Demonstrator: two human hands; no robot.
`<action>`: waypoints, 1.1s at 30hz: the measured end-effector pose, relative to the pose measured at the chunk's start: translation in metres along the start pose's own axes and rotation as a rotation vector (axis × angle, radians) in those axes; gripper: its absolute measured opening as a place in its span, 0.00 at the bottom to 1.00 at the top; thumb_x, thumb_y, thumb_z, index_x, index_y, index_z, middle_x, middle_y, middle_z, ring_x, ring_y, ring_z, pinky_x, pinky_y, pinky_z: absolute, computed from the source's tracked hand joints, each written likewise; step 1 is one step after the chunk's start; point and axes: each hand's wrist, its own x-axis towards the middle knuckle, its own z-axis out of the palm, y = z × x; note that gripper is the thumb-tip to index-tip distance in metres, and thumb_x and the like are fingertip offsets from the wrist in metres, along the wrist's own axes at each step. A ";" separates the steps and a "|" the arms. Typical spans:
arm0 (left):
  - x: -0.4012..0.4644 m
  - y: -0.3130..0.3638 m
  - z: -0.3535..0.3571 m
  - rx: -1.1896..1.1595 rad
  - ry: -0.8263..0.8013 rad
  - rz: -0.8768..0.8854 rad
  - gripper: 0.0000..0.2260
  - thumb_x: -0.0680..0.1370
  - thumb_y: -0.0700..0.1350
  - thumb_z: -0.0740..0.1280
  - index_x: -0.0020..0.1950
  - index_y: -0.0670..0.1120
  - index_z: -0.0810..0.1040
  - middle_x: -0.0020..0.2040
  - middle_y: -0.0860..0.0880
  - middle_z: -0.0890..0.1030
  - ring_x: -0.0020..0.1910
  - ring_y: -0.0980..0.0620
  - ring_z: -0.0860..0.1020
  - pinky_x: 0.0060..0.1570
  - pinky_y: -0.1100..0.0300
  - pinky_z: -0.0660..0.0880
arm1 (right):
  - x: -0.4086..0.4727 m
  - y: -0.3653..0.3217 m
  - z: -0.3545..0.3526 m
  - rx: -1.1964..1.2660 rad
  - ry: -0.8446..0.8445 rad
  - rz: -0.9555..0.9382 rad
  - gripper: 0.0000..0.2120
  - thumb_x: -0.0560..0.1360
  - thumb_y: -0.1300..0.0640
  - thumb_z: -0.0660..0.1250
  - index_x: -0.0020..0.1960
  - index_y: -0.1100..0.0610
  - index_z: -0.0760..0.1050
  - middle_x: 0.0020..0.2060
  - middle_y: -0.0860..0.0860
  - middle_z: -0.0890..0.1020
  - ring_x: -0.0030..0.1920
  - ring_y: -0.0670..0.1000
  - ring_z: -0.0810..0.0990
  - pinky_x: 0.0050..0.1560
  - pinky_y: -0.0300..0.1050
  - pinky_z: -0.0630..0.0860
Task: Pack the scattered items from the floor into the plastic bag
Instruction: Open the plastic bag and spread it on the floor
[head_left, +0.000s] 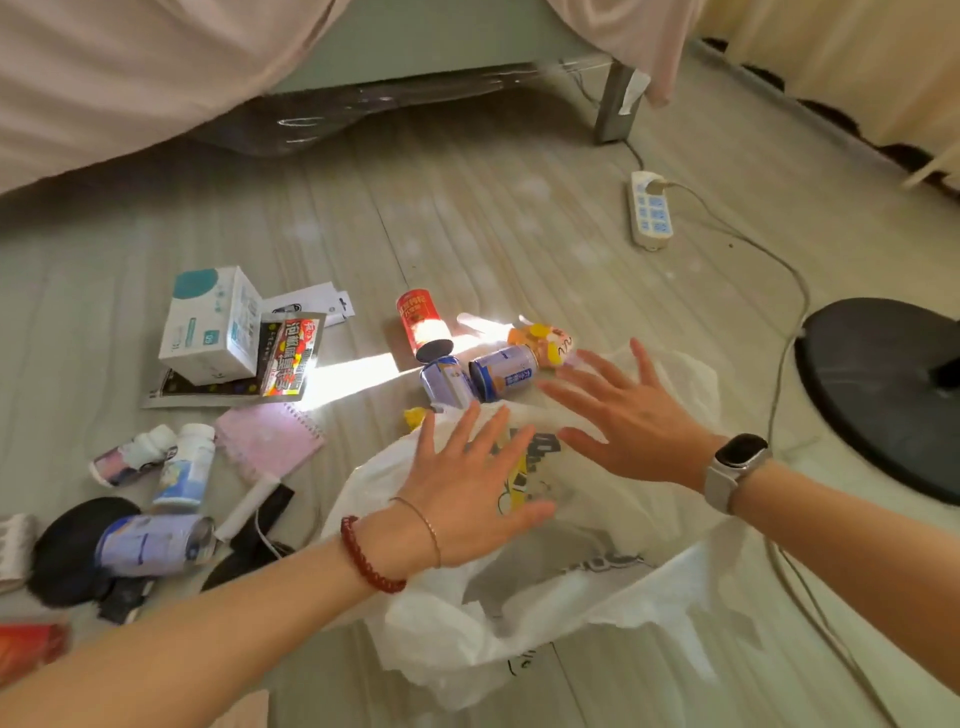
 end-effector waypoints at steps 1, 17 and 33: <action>-0.003 -0.001 0.018 0.026 0.052 0.002 0.35 0.71 0.71 0.43 0.73 0.58 0.36 0.75 0.52 0.36 0.74 0.48 0.34 0.70 0.40 0.33 | -0.009 0.001 0.001 -0.032 -0.029 0.022 0.29 0.75 0.36 0.40 0.70 0.47 0.62 0.67 0.52 0.72 0.69 0.60 0.67 0.63 0.74 0.54; -0.002 -0.082 0.111 0.214 0.150 -0.147 0.39 0.64 0.73 0.27 0.72 0.60 0.43 0.77 0.48 0.46 0.73 0.48 0.33 0.66 0.38 0.31 | -0.076 -0.040 0.110 0.134 -0.175 0.229 0.29 0.76 0.36 0.40 0.67 0.47 0.67 0.62 0.55 0.77 0.65 0.62 0.72 0.60 0.74 0.54; -0.025 -0.025 0.050 0.078 0.050 -0.020 0.47 0.57 0.79 0.45 0.66 0.60 0.25 0.70 0.50 0.24 0.69 0.45 0.25 0.66 0.36 0.28 | -0.013 -0.046 0.048 0.110 0.278 0.533 0.20 0.75 0.49 0.52 0.59 0.55 0.75 0.51 0.55 0.81 0.56 0.61 0.76 0.58 0.56 0.58</action>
